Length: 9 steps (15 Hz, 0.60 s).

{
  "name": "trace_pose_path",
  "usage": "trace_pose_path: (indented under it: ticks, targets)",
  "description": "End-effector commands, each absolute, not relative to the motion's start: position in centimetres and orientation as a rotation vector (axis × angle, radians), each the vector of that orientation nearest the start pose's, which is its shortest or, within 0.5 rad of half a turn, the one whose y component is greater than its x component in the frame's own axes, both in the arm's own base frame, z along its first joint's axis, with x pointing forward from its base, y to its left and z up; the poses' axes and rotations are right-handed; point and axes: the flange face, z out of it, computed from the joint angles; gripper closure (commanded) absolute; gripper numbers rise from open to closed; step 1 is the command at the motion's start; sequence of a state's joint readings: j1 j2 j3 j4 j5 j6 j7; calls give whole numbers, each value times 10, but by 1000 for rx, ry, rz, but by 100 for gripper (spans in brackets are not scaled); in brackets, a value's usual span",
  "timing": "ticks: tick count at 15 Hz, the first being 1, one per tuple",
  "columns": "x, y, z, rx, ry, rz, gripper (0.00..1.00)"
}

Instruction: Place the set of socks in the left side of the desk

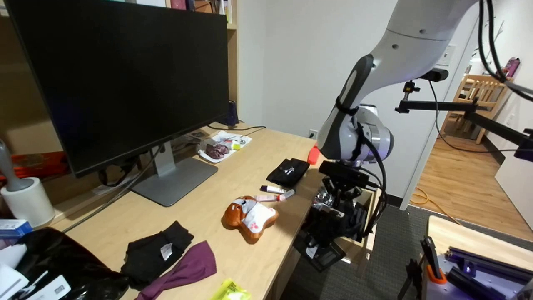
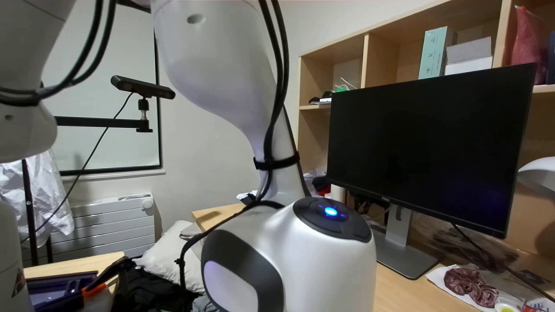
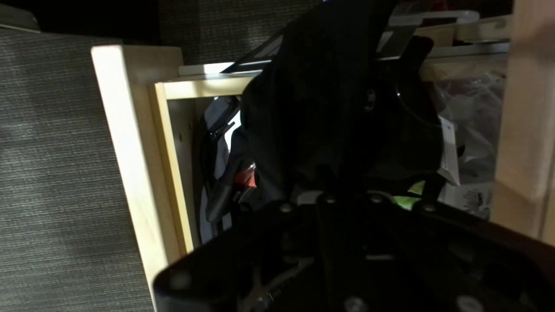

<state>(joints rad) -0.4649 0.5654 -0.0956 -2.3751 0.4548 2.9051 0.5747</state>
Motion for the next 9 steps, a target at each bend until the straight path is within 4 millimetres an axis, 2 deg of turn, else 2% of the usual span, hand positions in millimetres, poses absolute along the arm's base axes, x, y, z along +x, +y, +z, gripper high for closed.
trace_pose_path:
  ticks: [1,2,3,5,9]
  targets:
    - [375,-275,121,-2173,2145,63,92]
    - [374,-276,126,-2169,2147,58,93]
    - [372,-277,127,-2161,2174,62,68]
    - [369,-280,127,-2165,2192,50,63]
    - [352,-283,118,-2188,2205,42,38]
